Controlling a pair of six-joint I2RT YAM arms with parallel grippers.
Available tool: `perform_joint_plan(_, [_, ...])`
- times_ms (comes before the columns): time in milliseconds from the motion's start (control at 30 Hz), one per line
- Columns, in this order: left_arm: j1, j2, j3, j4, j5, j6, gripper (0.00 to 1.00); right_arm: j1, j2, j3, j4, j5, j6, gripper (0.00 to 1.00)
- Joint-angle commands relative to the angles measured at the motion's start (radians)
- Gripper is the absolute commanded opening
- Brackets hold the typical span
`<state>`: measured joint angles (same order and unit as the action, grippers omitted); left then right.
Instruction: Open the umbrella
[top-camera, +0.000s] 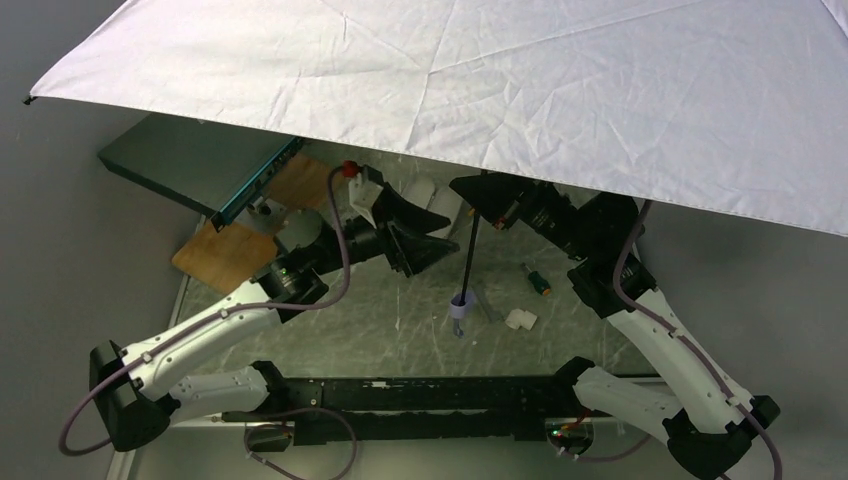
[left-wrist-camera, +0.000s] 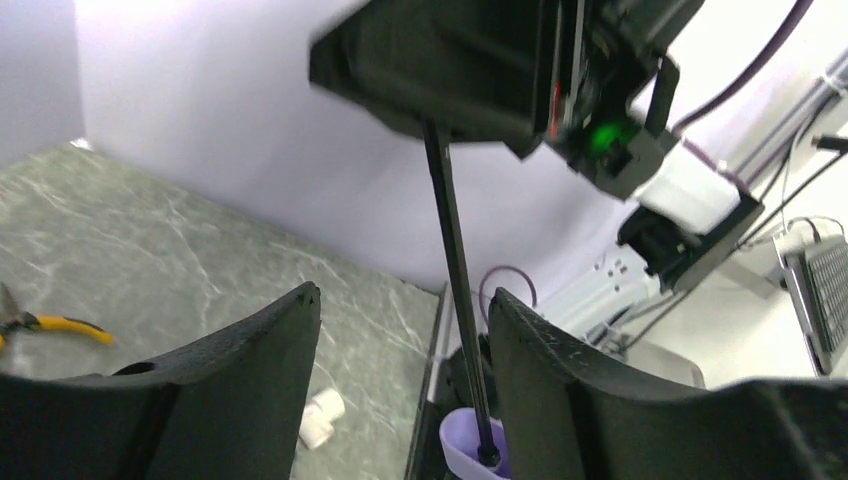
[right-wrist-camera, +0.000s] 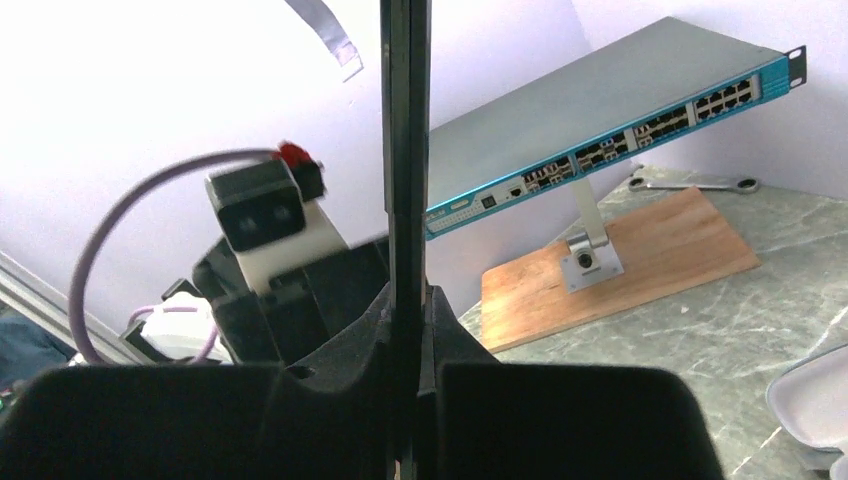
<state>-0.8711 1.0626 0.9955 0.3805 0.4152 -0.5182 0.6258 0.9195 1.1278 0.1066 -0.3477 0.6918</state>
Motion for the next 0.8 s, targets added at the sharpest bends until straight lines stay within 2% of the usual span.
perform_joint_plan(0, [-0.047, 0.040, -0.055, 0.108, 0.088, -0.040, 0.64, -0.001, -0.005, 0.052, 0.110, 0.017, -0.027, 0.00])
perform_joint_plan(100, [-0.090, 0.098, -0.054, 0.173, 0.128, -0.066, 0.63, -0.001, -0.003, 0.037, 0.124, 0.013, -0.018, 0.00])
perform_joint_plan(133, [-0.100, 0.127, -0.052, 0.208, 0.151, -0.077, 0.60, -0.002, -0.003, 0.031, 0.132, 0.009, -0.013, 0.00])
perform_joint_plan(200, [-0.108, 0.157, -0.058, 0.271, 0.196, -0.106, 0.41, -0.002, -0.003, 0.026, 0.138, -0.017, -0.008, 0.00])
perform_joint_plan(233, [-0.110, 0.161, -0.071, 0.301, 0.203, -0.117, 0.27, -0.003, -0.010, 0.020, 0.137, -0.014, -0.013, 0.00])
perform_joint_plan(367, [-0.113, 0.163, -0.115, 0.343, 0.193, -0.148, 0.00, -0.002, -0.056, -0.070, 0.206, -0.019, 0.014, 0.00])
perform_joint_plan(500, [-0.138, 0.151, -0.160, 0.289, 0.177, -0.126, 0.00, -0.001, -0.096, -0.138, 0.190, -0.034, -0.002, 0.00])
perform_joint_plan(633, [-0.169, 0.123, -0.209, 0.168, 0.055, -0.044, 0.00, -0.002, -0.117, -0.171, 0.178, -0.058, -0.025, 0.00])
perform_joint_plan(767, [-0.173, 0.143, -0.236, 0.147, -0.016, -0.014, 0.00, -0.002, -0.124, -0.187, 0.206, -0.146, -0.016, 0.00])
